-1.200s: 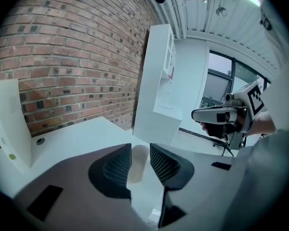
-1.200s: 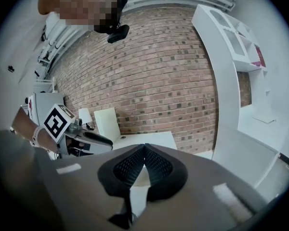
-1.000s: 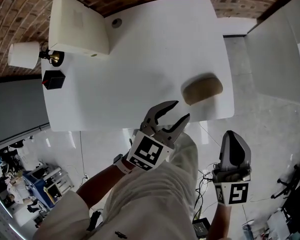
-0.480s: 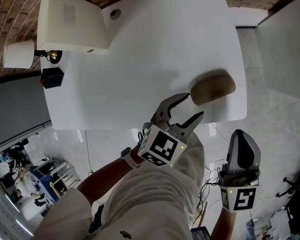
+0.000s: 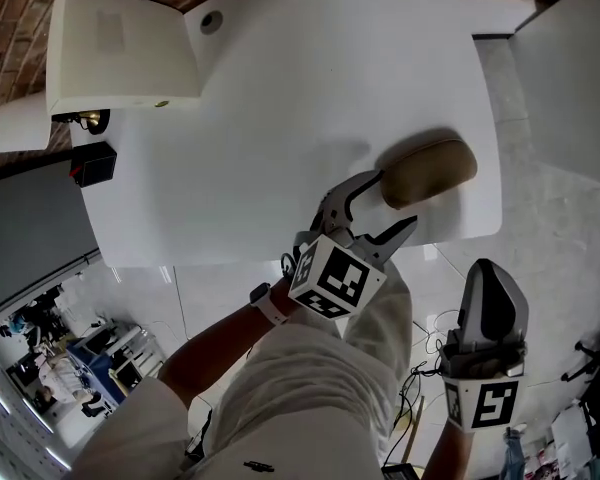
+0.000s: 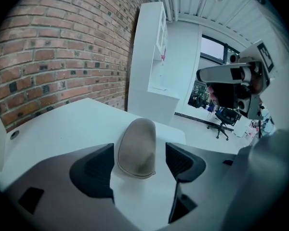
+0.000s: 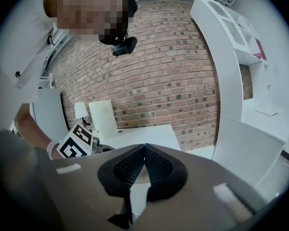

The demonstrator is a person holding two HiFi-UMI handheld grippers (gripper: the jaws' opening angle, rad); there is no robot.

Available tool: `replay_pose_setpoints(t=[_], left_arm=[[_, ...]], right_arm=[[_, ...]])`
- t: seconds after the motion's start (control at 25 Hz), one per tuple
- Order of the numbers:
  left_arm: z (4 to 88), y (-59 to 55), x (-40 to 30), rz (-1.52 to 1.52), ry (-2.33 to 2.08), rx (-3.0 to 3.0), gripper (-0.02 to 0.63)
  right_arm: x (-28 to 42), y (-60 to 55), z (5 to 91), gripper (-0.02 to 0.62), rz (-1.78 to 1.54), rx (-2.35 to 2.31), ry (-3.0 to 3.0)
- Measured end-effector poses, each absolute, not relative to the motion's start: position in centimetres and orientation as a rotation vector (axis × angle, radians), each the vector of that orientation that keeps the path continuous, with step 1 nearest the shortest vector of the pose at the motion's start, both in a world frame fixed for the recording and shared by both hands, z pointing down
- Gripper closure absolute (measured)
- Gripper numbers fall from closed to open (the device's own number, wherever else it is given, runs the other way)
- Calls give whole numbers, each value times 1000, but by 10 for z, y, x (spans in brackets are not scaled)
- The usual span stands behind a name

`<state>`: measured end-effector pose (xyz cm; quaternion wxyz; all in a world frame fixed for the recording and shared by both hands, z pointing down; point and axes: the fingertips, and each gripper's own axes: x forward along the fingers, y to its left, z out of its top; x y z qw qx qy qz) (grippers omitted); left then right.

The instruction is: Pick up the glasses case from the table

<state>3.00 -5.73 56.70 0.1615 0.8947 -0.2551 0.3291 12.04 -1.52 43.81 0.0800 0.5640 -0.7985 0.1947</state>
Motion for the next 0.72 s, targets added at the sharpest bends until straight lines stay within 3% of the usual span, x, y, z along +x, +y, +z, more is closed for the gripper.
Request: replay_pose_setpoints(t=[0.72], left_arm=[[613,-74,55,1018,-643,2572,250]], right_arm=[[141,-32,455,584,652,1772,-2335]])
